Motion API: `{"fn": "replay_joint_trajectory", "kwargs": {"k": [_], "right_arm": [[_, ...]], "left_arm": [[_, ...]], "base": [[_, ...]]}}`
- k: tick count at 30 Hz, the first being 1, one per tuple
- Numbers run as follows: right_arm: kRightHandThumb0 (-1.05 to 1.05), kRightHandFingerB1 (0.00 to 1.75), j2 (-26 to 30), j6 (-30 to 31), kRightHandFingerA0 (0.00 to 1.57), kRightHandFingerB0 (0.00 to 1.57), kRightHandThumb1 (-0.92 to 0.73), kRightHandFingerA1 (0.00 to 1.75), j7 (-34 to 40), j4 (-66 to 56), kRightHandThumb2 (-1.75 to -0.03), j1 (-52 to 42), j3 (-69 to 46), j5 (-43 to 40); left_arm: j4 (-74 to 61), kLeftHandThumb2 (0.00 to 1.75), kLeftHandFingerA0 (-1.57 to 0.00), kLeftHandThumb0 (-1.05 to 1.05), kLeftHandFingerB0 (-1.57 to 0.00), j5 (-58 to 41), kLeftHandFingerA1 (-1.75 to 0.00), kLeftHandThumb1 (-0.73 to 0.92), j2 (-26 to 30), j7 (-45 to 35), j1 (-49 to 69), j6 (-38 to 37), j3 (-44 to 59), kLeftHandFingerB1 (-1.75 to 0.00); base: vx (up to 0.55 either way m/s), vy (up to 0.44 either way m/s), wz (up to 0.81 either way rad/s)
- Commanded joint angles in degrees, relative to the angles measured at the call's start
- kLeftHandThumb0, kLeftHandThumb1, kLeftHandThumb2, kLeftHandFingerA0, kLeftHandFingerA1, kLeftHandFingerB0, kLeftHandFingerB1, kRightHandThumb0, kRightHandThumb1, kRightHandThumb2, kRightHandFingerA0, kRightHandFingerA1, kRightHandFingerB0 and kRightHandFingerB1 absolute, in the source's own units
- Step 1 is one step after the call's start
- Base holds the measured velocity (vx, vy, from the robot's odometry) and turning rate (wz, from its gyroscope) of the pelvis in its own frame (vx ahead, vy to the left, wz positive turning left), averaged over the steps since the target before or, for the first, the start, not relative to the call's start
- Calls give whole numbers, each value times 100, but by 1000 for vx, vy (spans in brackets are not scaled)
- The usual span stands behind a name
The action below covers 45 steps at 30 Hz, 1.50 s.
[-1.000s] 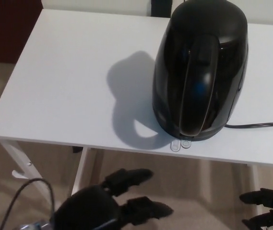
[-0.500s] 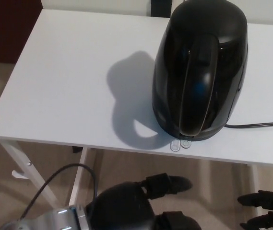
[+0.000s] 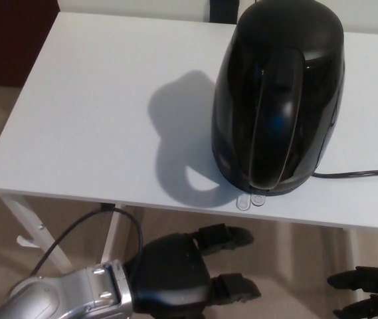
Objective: The robot walk towards a table in front and click the button on the base of the boilling pot using its left middle finger
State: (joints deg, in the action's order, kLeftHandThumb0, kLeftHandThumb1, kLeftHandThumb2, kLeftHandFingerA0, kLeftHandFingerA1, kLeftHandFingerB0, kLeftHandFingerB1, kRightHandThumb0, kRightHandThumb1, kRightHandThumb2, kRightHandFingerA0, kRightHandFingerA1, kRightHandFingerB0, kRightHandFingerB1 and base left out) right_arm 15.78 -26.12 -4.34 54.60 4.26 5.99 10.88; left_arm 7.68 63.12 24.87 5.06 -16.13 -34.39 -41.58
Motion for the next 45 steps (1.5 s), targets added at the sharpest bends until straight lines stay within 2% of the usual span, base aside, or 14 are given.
{"fn": "replay_joint_trajectory", "kwargs": {"k": [1,11,12,13,14,17,18,20,21,23,32,36,41,45], "right_arm": [[-63,41,70,-193,78,72,-57,43,-69,120,-58,38,-30,-12],[-61,39,184,-632,71,66,-58,41,-141,171,-59,126,36,40],[-61,40,189,-649,73,67,-58,42,-118,172,-59,135,44,61],[-61,40,197,-681,73,67,-58,42,-73,167,-59,137,62,101],[-61,39,212,-648,72,66,-61,41,-30,163,-59,141,91,155],[-60,40,231,-628,76,67,-60,42,14,130,-59,155,122,202],[-60,40,229,-574,73,66,-59,42,-50,109,-59,163,101,157],[-60,40,217,-548,73,66,-59,42,-71,106,-59,174,94,146],[-61,40,213,-607,76,67,-59,42,-92,128,-59,176,85,125],[-63,43,205,-627,75,66,-52,46,-144,161,-64,204,73,93],[-56,42,213,-740,85,77,-60,45,-107,164,-59,207,65,105],[-56,41,202,-830,74,71,-62,42,-148,273,-60,219,57,81],[-54,42,190,-712,82,75,-60,44,-145,359,-59,272,11,67],[-57,39,206,-852,70,64,-61,41,-128,346,-60,270,10,93]], "left_arm": [[233,63,-33,-50,-26,231,-35,75,-34,360,-151,126,11,-29],[241,62,-33,-50,-24,287,-34,75,-108,465,-354,136,4,-29],[191,82,-24,-57,-18,278,-43,63,-96,402,-355,150,10,-38],[132,82,-24,-57,-18,263,-43,63,-83,329,-348,165,18,-38],[58,63,-31,-51,-23,226,-34,75,-73,261,-330,175,34,-29],[33,63,-31,-50,-24,206,-34,75,-50,253,-339,166,34,-29],[39,82,-25,-57,-20,243,-43,64,-43,296,-349,168,27,-39],[39,82,-25,-57,-20,254,-43,64,-28,315,-358,166,27,-39],[31,63,-31,-50,-24,253,-34,76,-27,308,-359,174,31,-29],[24,63,-32,-50,-24,263,-34,75,-26,311,-385,183,37,-29],[-16,63,-32,-50,-25,250,-34,75,-43,308,-429,212,51,-29],[22,63,-32,-50,-24,195,-34,75,-65,317,-446,208,71,-29],[59,63,-31,-51,-23,154,-34,77,-85,290,-526,203,104,-28],[117,63,-31,-51,-23,140,-34,78,-100,275,-594,197,117,-28]], "base": [[0,0,0],[0,0,0],[0,0,0],[0,0,0],[0,0,0],[0,0,0],[0,0,0],[0,0,0],[0,0,0],[0,0,0],[0,0,0],[0,0,0],[0,0,0],[0,0,0]]}}
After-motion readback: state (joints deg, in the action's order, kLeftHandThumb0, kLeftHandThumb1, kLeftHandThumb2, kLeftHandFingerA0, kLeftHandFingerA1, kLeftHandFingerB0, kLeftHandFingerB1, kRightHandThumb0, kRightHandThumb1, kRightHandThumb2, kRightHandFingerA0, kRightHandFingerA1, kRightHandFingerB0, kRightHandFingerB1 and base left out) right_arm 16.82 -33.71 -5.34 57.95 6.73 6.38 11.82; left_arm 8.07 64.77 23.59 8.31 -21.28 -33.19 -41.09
